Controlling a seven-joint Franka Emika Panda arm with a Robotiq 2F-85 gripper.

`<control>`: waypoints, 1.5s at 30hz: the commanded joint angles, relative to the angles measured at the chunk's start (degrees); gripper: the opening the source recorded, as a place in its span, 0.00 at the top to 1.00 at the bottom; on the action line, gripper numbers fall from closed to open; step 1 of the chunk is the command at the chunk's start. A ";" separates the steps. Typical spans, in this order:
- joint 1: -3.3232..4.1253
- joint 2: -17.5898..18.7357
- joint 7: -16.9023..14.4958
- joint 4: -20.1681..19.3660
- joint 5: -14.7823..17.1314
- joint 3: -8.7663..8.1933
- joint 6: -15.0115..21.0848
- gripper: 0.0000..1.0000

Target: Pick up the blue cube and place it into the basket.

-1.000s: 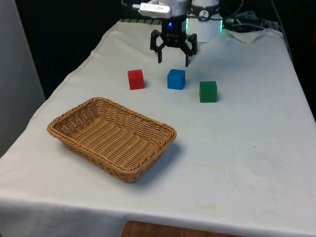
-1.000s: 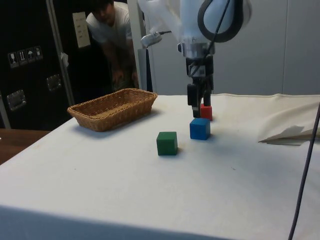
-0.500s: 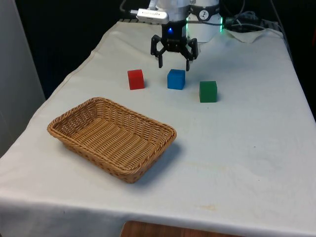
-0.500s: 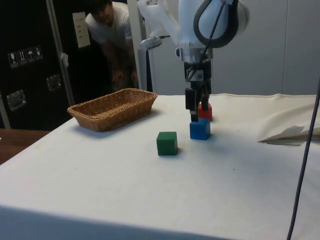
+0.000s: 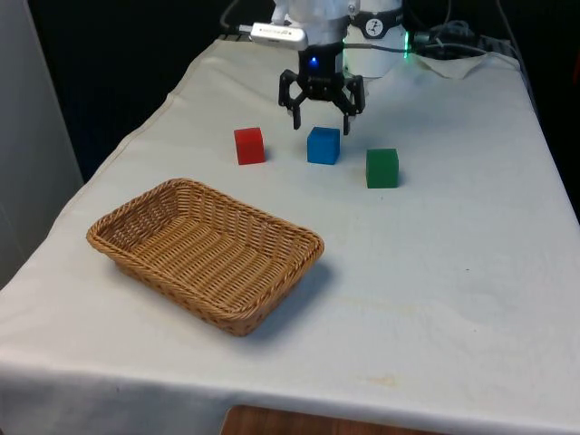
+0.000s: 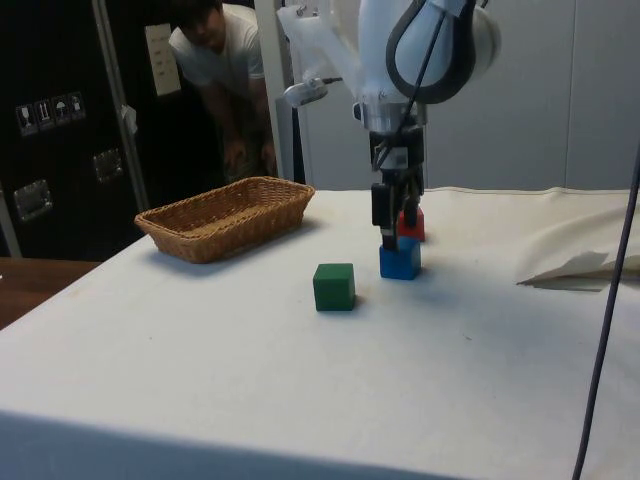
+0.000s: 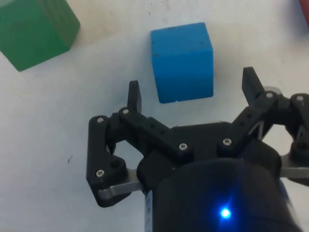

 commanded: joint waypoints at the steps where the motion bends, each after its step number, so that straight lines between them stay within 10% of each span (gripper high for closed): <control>1: 0.00 0.29 -0.40 0.00 0.52 0.06 0.29 0.00; 17: -0.80 3.90 -4.47 0.80 6.70 2.52 2.58 0.00; 18: 0.00 4.35 -2.58 0.97 3.95 0.86 2.18 0.00; 21: -0.92 4.70 -4.64 1.09 7.05 2.69 2.98 0.00; 26: 0.00 6.36 -3.09 1.55 4.87 1.15 3.15 0.00; 27: -0.80 5.84 -4.47 1.43 6.82 2.52 3.32 0.00; 45: -0.11 6.47 -3.09 1.60 4.87 1.09 2.98 0.00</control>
